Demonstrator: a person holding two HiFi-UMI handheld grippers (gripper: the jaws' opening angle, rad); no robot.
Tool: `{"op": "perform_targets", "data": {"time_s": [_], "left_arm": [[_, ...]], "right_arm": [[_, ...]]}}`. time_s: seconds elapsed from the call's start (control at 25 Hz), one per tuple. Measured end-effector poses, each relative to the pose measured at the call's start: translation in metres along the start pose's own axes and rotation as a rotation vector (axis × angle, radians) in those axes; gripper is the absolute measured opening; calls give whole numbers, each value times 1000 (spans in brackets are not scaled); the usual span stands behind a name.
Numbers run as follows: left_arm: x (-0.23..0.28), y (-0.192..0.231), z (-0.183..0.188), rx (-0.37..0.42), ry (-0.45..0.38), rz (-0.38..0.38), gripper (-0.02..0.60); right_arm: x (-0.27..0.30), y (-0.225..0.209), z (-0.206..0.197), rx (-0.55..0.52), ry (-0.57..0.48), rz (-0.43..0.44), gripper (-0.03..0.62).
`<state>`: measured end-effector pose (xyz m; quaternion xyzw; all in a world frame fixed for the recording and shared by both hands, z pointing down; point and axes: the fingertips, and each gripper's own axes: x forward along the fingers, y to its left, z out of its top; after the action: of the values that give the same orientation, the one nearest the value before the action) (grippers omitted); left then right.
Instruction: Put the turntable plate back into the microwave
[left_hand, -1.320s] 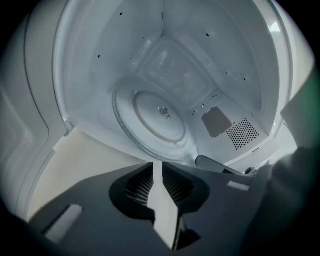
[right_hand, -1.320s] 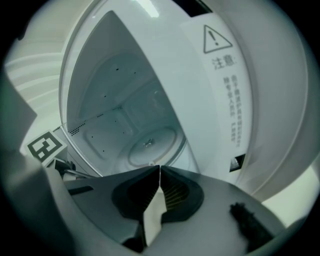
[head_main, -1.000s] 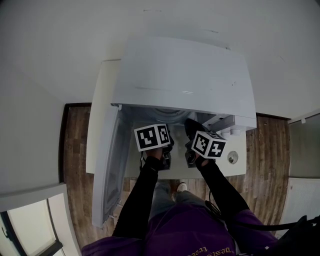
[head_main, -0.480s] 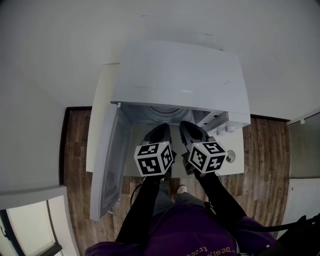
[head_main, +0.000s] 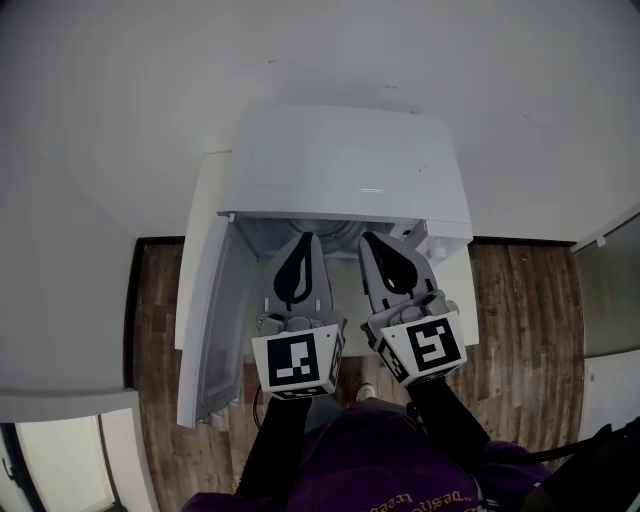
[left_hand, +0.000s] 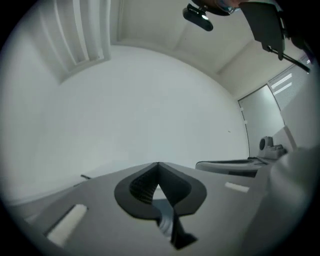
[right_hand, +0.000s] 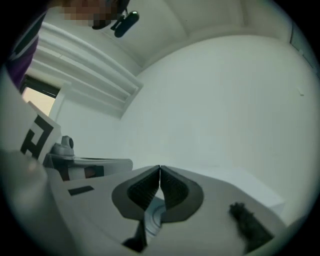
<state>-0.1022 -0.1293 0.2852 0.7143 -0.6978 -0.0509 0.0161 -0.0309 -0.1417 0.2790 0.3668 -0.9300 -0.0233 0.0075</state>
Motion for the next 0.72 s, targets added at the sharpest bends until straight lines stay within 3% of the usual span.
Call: {"op": "perform_targets", "data": {"time_s": [0.2, 0.72], "left_arm": [[-13, -21, 52, 64, -91, -11, 8], [-20, -44, 65, 137, -127, -30, 8]], "right_arm": [[-18, -4, 54, -69, -114, -26, 9], [-34, -7, 70, -107, -147, -62, 8]]}}
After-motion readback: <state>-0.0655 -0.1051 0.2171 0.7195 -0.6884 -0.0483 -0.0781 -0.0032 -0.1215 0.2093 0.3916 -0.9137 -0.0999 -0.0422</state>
